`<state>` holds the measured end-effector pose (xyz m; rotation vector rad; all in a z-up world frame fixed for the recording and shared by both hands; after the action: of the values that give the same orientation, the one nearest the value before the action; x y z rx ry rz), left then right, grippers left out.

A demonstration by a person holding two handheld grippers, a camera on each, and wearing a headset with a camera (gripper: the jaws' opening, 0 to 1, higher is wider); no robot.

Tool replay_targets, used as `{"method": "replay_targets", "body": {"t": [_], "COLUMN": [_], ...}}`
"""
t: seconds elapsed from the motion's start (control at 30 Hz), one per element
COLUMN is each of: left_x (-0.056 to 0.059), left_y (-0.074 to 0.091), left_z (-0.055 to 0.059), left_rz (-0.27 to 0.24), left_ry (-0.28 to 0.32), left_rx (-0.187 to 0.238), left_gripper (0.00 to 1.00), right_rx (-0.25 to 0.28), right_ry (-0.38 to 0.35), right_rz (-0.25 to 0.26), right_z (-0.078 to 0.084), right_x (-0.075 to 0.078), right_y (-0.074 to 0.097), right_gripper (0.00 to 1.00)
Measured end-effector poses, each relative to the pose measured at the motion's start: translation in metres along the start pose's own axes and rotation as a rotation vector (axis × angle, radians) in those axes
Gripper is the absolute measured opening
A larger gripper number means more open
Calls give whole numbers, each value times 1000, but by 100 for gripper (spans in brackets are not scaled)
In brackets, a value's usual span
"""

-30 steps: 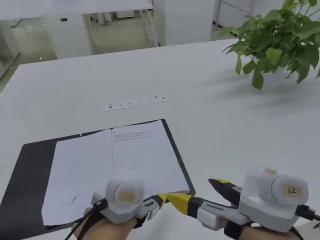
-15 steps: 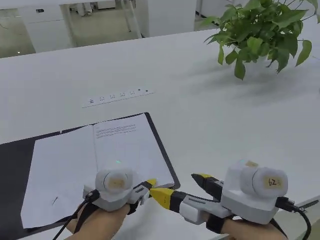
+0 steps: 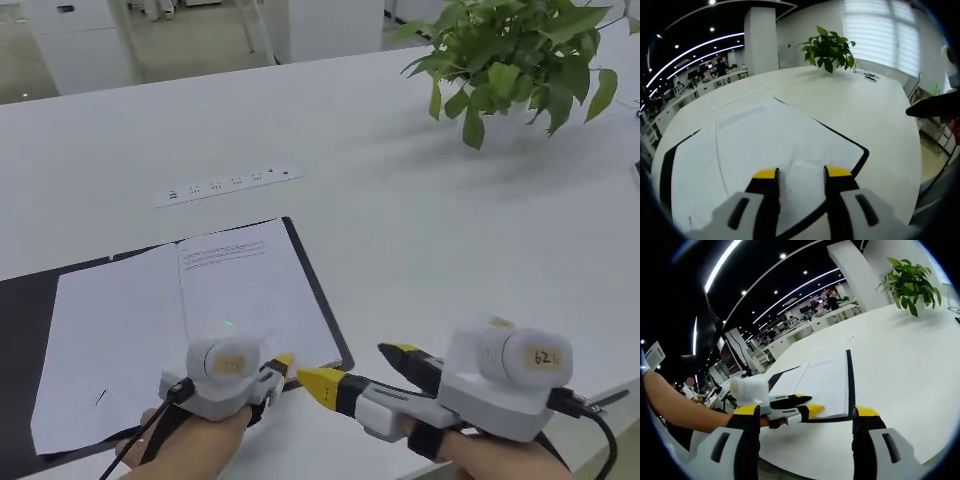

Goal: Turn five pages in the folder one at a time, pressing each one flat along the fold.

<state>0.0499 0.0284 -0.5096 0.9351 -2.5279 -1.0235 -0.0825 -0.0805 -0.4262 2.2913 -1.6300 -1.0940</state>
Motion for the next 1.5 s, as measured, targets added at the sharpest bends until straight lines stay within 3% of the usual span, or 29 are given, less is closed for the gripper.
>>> {"method": "replay_targets", "body": {"t": [0.2,0.27,0.33,0.57,0.93,1.03,1.13,1.27,1.5], "left_x": [-7,-15,-15,-16,-21,-22,-23,-26,-27], "left_y": [-1,-1,-1,-2,-3,-3,-3,-3,-3], "left_z": [-1,-1,-2,-2,-2,-1,-1,0,0], "left_rz": [-19,-37,-31,-34,12,25,39,74,97], "left_ry": [-2,-9,-55,-32,139,157,179,251,294], "left_rx": [-11,-20,-31,-35,-31,-30,-26,-12,-6], "left_gripper": [20,9,7,4,0,0,0,0,0], "right_rx": [-1,-5,-7,-13,-34,-42,-62,-97,-133], "right_ry": [-20,-21,-22,-33,-39,-46,-46,-8,1], "right_rz": [1,4,4,-3,-14,-11,-14,-2,6], "right_z": [1,1,2,1,-4,-4,-5,-5,-3], "right_x": [2,3,3,1,0,1,1,5,15], "right_y": [0,0,0,-4,-13,-15,-22,-33,-52], "right_gripper": [73,73,73,72,70,68,64,63,61]}}
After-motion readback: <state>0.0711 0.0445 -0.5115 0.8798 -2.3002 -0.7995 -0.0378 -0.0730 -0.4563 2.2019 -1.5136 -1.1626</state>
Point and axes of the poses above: the centre of the closed fingertips' face, and the gripper's own axes: y roughly backward along the fingers, x roughly to its right, z roughly out of its underside, the point moved 7 cm from there along y, roughly backward along the fingers, and after that the axes turned 11 degrees about -x, right-handed, at the moved point
